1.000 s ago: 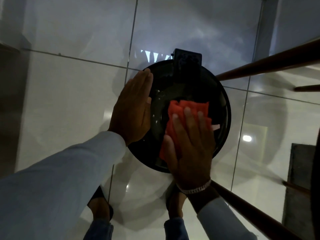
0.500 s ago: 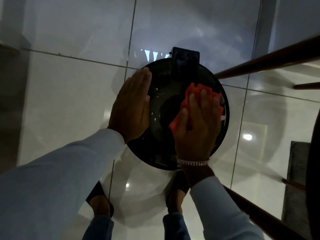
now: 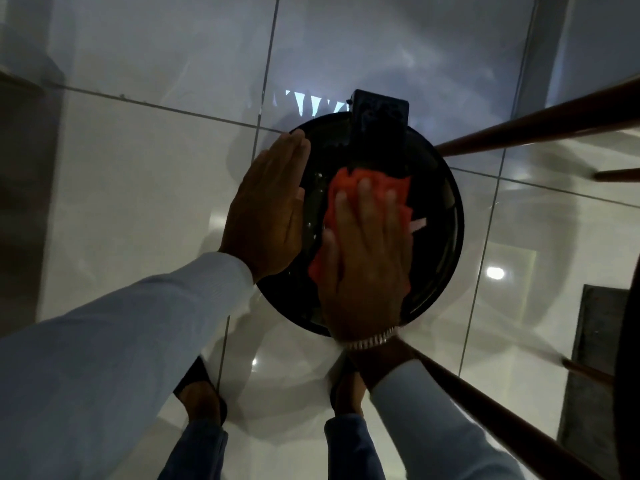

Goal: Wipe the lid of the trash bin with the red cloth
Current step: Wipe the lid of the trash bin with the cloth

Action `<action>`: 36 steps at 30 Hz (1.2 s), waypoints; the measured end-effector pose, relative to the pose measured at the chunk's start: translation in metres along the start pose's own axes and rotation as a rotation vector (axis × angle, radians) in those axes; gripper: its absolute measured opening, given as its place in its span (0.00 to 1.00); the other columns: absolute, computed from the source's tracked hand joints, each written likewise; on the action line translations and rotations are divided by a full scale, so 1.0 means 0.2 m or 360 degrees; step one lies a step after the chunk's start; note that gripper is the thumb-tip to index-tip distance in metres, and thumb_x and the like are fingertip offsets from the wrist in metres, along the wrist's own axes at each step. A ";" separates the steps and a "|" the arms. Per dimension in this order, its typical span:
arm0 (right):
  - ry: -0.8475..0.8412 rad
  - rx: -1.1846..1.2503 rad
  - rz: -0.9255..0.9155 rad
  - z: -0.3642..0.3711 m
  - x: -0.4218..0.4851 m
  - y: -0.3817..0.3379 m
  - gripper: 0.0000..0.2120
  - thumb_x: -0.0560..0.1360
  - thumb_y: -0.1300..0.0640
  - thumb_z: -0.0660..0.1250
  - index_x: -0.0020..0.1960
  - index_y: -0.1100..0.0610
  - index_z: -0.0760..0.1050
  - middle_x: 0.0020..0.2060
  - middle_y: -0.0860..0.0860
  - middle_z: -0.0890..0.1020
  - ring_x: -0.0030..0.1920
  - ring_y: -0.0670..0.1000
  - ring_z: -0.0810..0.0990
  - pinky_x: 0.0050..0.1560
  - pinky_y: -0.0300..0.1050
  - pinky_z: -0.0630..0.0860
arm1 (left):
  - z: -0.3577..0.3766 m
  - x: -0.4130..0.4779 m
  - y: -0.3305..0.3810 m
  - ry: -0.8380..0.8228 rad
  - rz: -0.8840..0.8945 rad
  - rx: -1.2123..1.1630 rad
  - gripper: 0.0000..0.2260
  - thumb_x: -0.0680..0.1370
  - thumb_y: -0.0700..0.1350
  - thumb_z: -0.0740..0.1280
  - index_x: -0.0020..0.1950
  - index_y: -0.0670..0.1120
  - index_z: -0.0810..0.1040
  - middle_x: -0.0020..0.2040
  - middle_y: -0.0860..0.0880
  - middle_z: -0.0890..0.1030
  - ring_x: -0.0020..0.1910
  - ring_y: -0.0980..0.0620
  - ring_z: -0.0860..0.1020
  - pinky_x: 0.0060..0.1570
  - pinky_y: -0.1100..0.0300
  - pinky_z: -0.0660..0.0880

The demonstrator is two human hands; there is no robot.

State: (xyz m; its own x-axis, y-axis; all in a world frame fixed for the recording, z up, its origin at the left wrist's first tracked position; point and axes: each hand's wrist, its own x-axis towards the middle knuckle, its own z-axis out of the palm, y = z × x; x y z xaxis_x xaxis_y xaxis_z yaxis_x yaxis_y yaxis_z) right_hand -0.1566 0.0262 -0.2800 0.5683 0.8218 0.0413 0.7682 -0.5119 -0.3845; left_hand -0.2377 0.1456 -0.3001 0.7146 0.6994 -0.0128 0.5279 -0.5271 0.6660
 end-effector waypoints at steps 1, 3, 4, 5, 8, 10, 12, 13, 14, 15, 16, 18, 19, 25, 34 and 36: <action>-0.0083 -0.0024 -0.0105 -0.03 -0.06 0.03 0.22 0.79 0.51 0.58 0.71 0.57 0.68 0.73 0.58 0.67 0.76 0.60 0.59 0.74 0.65 0.57 | 0.00 0.00 0.01 -0.0010 -0.0001 -0.0009 0.23 0.81 0.45 0.48 0.74 0.37 0.58 0.76 0.37 0.61 0.76 0.42 0.57 0.77 0.49 0.53; -0.0104 -0.0063 -0.0106 -0.09 -0.12 0.12 0.22 0.79 0.51 0.58 0.71 0.57 0.67 0.73 0.59 0.67 0.76 0.61 0.59 0.73 0.66 0.58 | -0.01 0.00 0.01 -0.0027 0.0000 -0.0014 0.23 0.81 0.45 0.49 0.74 0.37 0.58 0.76 0.37 0.61 0.76 0.42 0.57 0.77 0.48 0.53; -0.0046 -0.0058 -0.0027 -0.09 -0.09 0.15 0.22 0.79 0.51 0.58 0.71 0.58 0.67 0.73 0.59 0.67 0.76 0.61 0.59 0.74 0.66 0.58 | -0.01 0.00 0.01 -0.0021 0.0001 -0.0010 0.23 0.81 0.45 0.49 0.74 0.37 0.58 0.76 0.37 0.61 0.76 0.42 0.57 0.76 0.48 0.54; 0.0039 -0.0036 0.0079 -0.08 -0.04 0.15 0.22 0.79 0.51 0.58 0.71 0.58 0.68 0.73 0.59 0.67 0.76 0.62 0.59 0.75 0.65 0.57 | -0.01 0.01 0.00 -0.0010 0.0000 -0.0009 0.23 0.81 0.45 0.48 0.74 0.37 0.58 0.76 0.37 0.61 0.76 0.42 0.57 0.76 0.48 0.54; 0.0180 -0.0055 0.0258 -0.01 0.06 0.05 0.21 0.79 0.52 0.59 0.71 0.57 0.68 0.73 0.59 0.68 0.75 0.62 0.60 0.76 0.62 0.55 | 0.01 0.01 -0.01 0.0006 -0.0010 -0.0003 0.23 0.81 0.45 0.49 0.74 0.38 0.58 0.76 0.38 0.61 0.76 0.43 0.57 0.77 0.51 0.52; 0.0108 -0.0024 0.0047 0.01 0.01 0.03 0.21 0.80 0.53 0.59 0.70 0.58 0.69 0.72 0.59 0.69 0.75 0.62 0.61 0.75 0.64 0.57 | 0.01 0.00 -0.02 0.0006 -0.0017 0.0001 0.23 0.81 0.45 0.49 0.74 0.38 0.58 0.76 0.38 0.61 0.76 0.43 0.57 0.77 0.53 0.51; 0.0052 -0.0019 -0.0097 -0.03 -0.07 0.10 0.20 0.79 0.54 0.60 0.69 0.60 0.70 0.71 0.61 0.70 0.74 0.64 0.62 0.73 0.67 0.59 | 0.01 -0.01 -0.01 -0.0012 -0.0013 -0.0016 0.23 0.81 0.45 0.49 0.74 0.37 0.57 0.76 0.38 0.61 0.77 0.43 0.57 0.77 0.53 0.51; 0.0079 -0.0036 -0.0084 -0.05 -0.07 0.13 0.20 0.79 0.55 0.61 0.68 0.61 0.71 0.70 0.62 0.70 0.73 0.65 0.63 0.73 0.67 0.59 | 0.00 -0.01 -0.01 -0.0016 -0.0010 -0.0019 0.23 0.81 0.44 0.49 0.74 0.37 0.58 0.76 0.38 0.61 0.76 0.42 0.57 0.77 0.52 0.51; 0.0135 -0.0036 -0.0015 -0.06 -0.04 0.16 0.20 0.79 0.55 0.62 0.68 0.61 0.71 0.70 0.62 0.70 0.73 0.65 0.63 0.73 0.67 0.59 | 0.00 -0.01 0.00 -0.0010 -0.0001 -0.0017 0.23 0.81 0.44 0.49 0.74 0.37 0.58 0.76 0.37 0.61 0.76 0.42 0.57 0.77 0.51 0.52; 0.0188 -0.0009 0.0095 -0.06 0.02 0.17 0.20 0.79 0.56 0.63 0.69 0.61 0.70 0.71 0.62 0.70 0.74 0.65 0.62 0.74 0.66 0.58 | 0.00 0.00 0.00 -0.0003 0.0007 -0.0017 0.23 0.81 0.44 0.49 0.74 0.36 0.58 0.75 0.37 0.61 0.76 0.41 0.57 0.77 0.50 0.52; 0.0225 0.0025 0.0216 -0.05 0.07 0.16 0.20 0.79 0.56 0.63 0.69 0.60 0.70 0.72 0.61 0.69 0.74 0.64 0.61 0.75 0.64 0.56 | 0.00 0.00 0.00 0.0001 0.0014 -0.0020 0.23 0.81 0.44 0.49 0.74 0.36 0.58 0.75 0.37 0.62 0.76 0.41 0.58 0.77 0.49 0.53; 0.0245 0.0032 0.0347 -0.01 0.13 0.11 0.21 0.79 0.55 0.61 0.71 0.58 0.68 0.73 0.60 0.67 0.75 0.63 0.60 0.75 0.62 0.54 | 0.01 0.01 -0.01 0.0008 0.0015 -0.0023 0.22 0.81 0.44 0.49 0.74 0.37 0.58 0.75 0.37 0.62 0.76 0.41 0.58 0.77 0.50 0.53; 0.0238 0.0028 0.0305 0.01 0.13 0.08 0.21 0.79 0.55 0.60 0.71 0.59 0.68 0.73 0.60 0.68 0.75 0.62 0.60 0.75 0.62 0.55 | 0.01 0.01 -0.02 0.0010 0.0019 -0.0021 0.22 0.81 0.44 0.50 0.74 0.37 0.59 0.75 0.38 0.62 0.76 0.41 0.58 0.77 0.50 0.53; 0.0117 0.0417 0.0033 -0.01 -0.07 -0.01 0.19 0.78 0.57 0.59 0.66 0.62 0.72 0.68 0.60 0.74 0.73 0.59 0.67 0.71 0.67 0.64 | 0.02 -0.03 -0.02 -0.0027 -0.0006 0.0017 0.22 0.81 0.40 0.54 0.74 0.37 0.58 0.76 0.38 0.61 0.77 0.43 0.56 0.77 0.54 0.50; 0.0000 0.0889 0.0070 -0.15 0.03 -0.14 0.22 0.80 0.51 0.53 0.72 0.56 0.62 0.73 0.57 0.68 0.75 0.56 0.62 0.71 0.67 0.65 | -0.19 -0.10 0.23 0.0594 -0.0538 -0.0715 0.20 0.81 0.42 0.51 0.74 0.40 0.60 0.75 0.43 0.64 0.75 0.51 0.61 0.75 0.58 0.59; 0.0190 0.0808 0.0132 -0.19 0.07 -0.06 0.21 0.79 0.55 0.53 0.71 0.58 0.65 0.71 0.58 0.71 0.74 0.58 0.64 0.70 0.68 0.66 | -0.19 -0.15 0.30 0.0613 -0.0467 -0.0694 0.21 0.81 0.43 0.51 0.74 0.40 0.60 0.75 0.43 0.63 0.76 0.51 0.60 0.75 0.56 0.58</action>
State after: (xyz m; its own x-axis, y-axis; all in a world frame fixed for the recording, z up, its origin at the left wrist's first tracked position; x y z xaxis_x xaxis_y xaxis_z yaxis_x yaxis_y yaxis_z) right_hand -0.1471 0.0345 -0.2400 0.6734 0.7343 0.0855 0.4968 -0.3639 -0.7879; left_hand -0.2451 0.1111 -0.2320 0.3107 0.9501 -0.0261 0.3832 -0.1001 0.9182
